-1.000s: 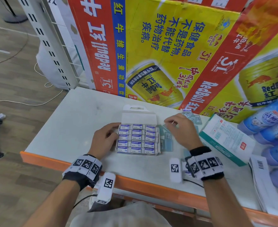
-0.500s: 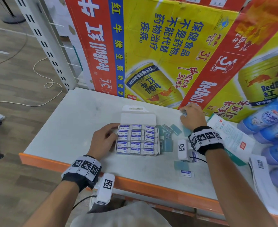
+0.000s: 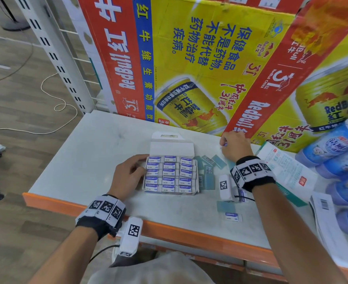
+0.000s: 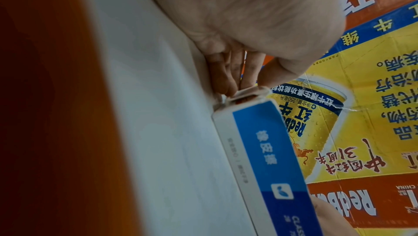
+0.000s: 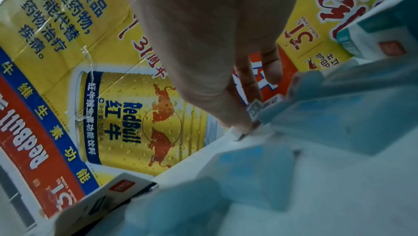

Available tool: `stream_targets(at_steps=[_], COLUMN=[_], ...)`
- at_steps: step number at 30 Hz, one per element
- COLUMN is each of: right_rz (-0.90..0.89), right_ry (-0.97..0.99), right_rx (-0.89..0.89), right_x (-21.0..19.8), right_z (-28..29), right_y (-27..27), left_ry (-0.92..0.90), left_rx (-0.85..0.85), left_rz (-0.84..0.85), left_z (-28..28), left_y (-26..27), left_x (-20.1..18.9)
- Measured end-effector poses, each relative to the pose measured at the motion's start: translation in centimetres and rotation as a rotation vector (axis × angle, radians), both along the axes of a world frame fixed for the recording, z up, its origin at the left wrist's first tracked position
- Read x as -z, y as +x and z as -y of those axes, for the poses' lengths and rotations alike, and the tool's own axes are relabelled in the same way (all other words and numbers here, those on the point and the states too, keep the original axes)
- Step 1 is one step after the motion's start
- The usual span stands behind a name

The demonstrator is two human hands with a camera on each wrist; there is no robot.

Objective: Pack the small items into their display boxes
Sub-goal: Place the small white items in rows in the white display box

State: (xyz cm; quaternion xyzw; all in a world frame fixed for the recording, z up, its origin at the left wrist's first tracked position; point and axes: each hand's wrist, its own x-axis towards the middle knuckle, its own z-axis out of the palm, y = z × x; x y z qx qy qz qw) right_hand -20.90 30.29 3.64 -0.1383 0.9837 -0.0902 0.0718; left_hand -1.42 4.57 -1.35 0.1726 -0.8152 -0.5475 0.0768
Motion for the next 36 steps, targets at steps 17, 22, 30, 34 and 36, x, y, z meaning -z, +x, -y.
stream_targets(at_steps=[17, 22, 30, 34, 36], right_rz=[0.021, 0.061, 0.191, 0.208, 0.242], right_ry=[-0.447, -0.630, -0.700, -0.756, -0.800], right_rx=[-0.048, -0.029, -0.022, -0.016, -0.038], right_x=[-1.4, -2.0, -1.8, -2.1, -2.2], right_z=[-0.7, -0.5, 0.1, 0.9, 1.7], right_y=[2.8, 5.1, 7.7, 8.9, 9.7], left_ry=[0.000, 0.015, 0.039, 0.092, 0.101], left_rx=[0.005, 0.002, 0.001, -0.019, -0.024], left_rz=[-0.006, -0.010, -0.001, 0.006, 0.006], left_z=[0.1, 0.0, 0.0, 0.0, 0.0], left_y=[0.1, 0.1, 0.3, 0.3, 0.4], left_x=[0.0, 0.0, -0.1, -0.3, -0.4])
